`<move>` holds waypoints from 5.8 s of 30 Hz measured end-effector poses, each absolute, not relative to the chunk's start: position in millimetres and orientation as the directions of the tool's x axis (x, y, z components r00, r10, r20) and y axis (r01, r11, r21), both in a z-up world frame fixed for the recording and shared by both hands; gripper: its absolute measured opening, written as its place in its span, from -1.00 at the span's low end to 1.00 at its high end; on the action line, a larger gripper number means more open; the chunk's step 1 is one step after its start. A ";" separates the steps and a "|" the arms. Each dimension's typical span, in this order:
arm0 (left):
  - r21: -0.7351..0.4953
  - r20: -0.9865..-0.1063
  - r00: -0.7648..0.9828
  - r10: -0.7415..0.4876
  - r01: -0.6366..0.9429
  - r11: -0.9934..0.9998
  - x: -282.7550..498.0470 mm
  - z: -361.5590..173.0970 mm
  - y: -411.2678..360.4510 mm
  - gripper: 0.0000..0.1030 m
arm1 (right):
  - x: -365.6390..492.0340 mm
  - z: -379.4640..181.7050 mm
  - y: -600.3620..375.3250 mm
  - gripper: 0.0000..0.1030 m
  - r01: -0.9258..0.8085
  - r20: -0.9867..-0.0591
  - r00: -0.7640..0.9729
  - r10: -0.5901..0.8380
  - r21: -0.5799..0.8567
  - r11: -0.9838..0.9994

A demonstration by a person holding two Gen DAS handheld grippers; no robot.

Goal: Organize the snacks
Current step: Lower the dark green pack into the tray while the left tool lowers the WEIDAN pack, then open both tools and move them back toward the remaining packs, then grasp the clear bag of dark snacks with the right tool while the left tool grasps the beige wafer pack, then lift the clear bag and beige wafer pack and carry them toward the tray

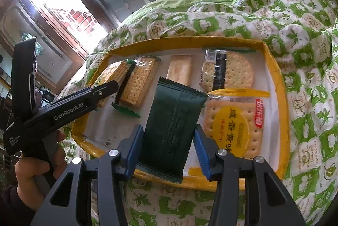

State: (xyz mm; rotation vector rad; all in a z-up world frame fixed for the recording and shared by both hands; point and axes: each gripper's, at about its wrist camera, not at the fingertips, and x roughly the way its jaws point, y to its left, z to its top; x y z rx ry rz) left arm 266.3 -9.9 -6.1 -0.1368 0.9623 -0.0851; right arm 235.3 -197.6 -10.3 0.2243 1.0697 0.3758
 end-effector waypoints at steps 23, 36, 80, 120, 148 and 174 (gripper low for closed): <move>-0.117 -0.833 0.542 -0.111 0.024 0.993 282.8 -15.9 -12.2 -0.03 | 253.2 -32.3 -184.5 -0.18 -0.185 -0.827 0.389 0.406 0.362 0.914; -0.074 -0.804 0.589 -0.085 0.042 0.996 262.2 -3.6 -17.7 0.31 | 241.6 -24.1 -190.9 -0.13 -0.179 -0.803 0.412 0.431 0.393 0.902; -0.151 -0.790 0.608 -0.074 -0.076 0.986 53.7 -1.6 28.9 0.59 | 124.9 -13.7 -187.4 0.33 -0.243 -0.792 0.417 0.446 0.376 0.894; -0.213 -0.821 0.544 -0.176 -0.006 0.977 63.1 -57.0 2.8 -0.15 | 144.1 -44.5 -89.5 0.02 -0.353 -0.870 0.290 0.399 0.290 0.889; -0.163 -0.842 0.509 -0.179 0.075 0.984 65.2 -51.7 -16.0 -0.34 | 120.3 -41.4 -186.4 -0.35 -0.148 -0.850 0.318 0.420 0.393 0.908; -0.200 -0.810 0.551 -0.202 0.064 0.978 54.1 -19.1 -18.7 -0.34 | 96.1 -4.3 -226.1 -0.48 -0.154 -0.758 0.381 0.530 0.513 0.845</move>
